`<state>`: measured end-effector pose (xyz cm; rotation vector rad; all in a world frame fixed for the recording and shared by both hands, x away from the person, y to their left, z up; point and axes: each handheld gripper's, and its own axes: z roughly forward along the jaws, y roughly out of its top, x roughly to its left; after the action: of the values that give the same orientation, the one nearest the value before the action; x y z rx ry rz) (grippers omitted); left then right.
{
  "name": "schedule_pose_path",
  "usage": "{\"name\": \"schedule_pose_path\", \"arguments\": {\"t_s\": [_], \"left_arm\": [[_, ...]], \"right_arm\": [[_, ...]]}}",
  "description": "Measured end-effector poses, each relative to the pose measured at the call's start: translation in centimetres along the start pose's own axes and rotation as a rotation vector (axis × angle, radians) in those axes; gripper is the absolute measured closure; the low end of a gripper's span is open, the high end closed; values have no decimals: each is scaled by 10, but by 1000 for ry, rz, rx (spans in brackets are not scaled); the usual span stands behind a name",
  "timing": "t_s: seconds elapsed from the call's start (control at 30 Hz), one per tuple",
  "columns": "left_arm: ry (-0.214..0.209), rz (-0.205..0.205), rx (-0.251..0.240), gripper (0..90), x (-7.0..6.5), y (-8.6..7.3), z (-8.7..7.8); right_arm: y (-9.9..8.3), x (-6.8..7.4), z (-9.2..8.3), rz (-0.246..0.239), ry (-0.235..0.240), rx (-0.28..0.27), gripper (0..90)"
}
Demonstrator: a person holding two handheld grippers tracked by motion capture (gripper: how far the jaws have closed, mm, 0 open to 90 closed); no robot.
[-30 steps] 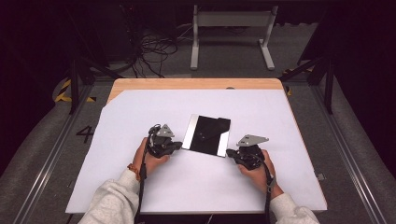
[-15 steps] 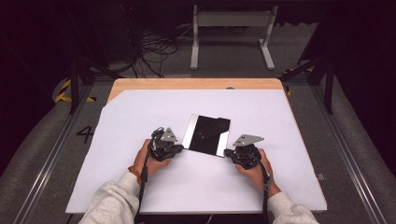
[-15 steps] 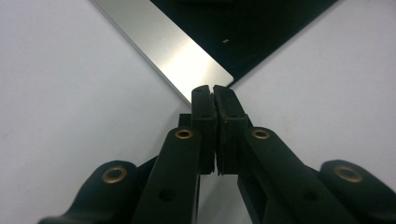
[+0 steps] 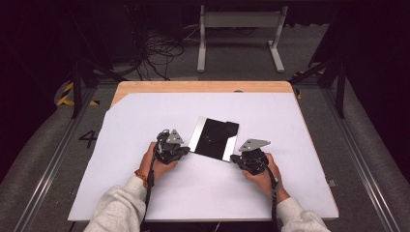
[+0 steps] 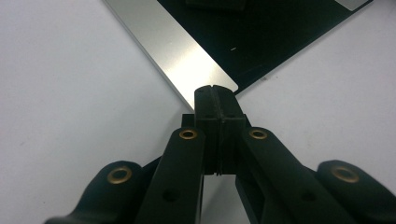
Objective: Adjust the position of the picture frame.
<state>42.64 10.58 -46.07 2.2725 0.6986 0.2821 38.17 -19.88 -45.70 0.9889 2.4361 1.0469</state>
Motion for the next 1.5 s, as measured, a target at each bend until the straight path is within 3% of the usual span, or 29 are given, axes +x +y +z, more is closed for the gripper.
{"name": "schedule_pose_path", "arguments": {"t_s": [0.47,1.27,1.5], "left_arm": [[-17,-19,-14,896,9,6,7],[16,-36,-25,895,18,12,14],[8,-60,-27,891,20,12,15]], "right_arm": [[6,1,7,-9,40,-6,900],[16,4,17,-26,73,3,900],[17,2,18,-36,91,4,900]]}}
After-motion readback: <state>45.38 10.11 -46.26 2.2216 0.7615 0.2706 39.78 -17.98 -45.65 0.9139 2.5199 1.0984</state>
